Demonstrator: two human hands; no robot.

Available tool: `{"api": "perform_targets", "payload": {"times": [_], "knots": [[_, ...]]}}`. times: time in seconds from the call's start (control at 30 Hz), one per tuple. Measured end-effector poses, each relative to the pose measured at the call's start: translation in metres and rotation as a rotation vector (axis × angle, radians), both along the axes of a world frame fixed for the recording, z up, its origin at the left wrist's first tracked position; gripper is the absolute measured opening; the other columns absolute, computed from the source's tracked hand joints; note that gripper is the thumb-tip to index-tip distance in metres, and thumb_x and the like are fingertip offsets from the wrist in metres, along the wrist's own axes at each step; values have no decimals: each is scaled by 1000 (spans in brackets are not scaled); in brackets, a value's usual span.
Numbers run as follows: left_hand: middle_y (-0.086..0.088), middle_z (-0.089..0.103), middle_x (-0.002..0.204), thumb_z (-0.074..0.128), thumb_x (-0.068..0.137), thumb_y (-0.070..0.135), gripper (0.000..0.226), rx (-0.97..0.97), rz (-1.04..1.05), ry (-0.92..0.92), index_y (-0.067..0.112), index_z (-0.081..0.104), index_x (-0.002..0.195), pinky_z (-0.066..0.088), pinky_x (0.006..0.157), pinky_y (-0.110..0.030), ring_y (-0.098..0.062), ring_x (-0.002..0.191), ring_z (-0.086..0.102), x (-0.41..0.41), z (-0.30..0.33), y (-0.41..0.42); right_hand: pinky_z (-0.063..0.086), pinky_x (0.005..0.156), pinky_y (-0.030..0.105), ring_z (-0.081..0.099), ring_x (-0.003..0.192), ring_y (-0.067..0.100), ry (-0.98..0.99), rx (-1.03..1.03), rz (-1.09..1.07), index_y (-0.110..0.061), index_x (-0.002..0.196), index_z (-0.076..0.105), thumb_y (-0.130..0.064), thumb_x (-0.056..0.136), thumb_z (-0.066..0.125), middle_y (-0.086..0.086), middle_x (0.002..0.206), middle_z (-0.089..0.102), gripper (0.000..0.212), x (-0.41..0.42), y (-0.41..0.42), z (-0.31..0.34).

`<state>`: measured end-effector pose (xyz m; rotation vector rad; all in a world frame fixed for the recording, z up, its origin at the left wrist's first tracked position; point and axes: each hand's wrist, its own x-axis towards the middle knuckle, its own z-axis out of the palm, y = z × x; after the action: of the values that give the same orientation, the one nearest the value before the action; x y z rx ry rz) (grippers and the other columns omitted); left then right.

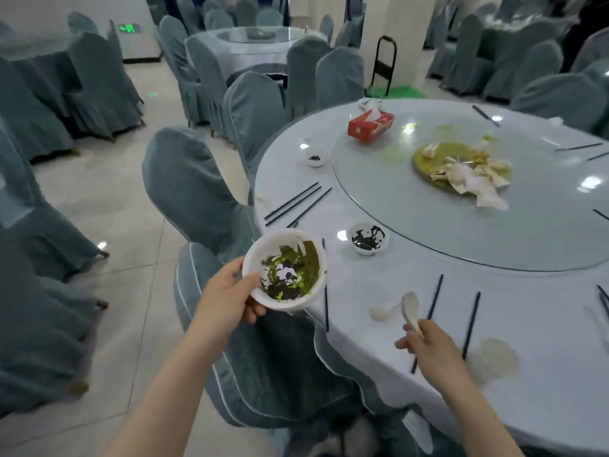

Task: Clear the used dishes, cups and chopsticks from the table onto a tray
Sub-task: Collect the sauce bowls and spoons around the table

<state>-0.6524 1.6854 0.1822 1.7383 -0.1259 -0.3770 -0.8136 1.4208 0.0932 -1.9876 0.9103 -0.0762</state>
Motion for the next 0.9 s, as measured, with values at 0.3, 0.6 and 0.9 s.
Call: {"api": "perform_targets", "payload": {"times": [0.3,0.6,0.9], "knots": [[-2,67,61,49,99,15,22,74,-97,148,25,55,118,46,43,-19,-8,45,57,103,-57,-146,39,52,26,57,67,15,120,-20,-12,-25,110,41,-9,94,38,-10,88,65,23,105,-103,-27],[3,69,62,49,98,17,19,127,-214,231,33,59,102,49,45,-21,-11,49,61,154,-109,-247,35,44,13,55,65,7,174,69,-71,-29,105,50,-11,91,43,-11,81,66,24,125,-145,-56],[-8,71,71,41,100,24,22,368,-311,201,31,51,118,48,43,-23,-14,47,64,173,-144,-287,38,49,8,55,66,9,179,53,-62,-31,96,53,-10,89,47,-3,77,67,23,127,-167,-66]]}}
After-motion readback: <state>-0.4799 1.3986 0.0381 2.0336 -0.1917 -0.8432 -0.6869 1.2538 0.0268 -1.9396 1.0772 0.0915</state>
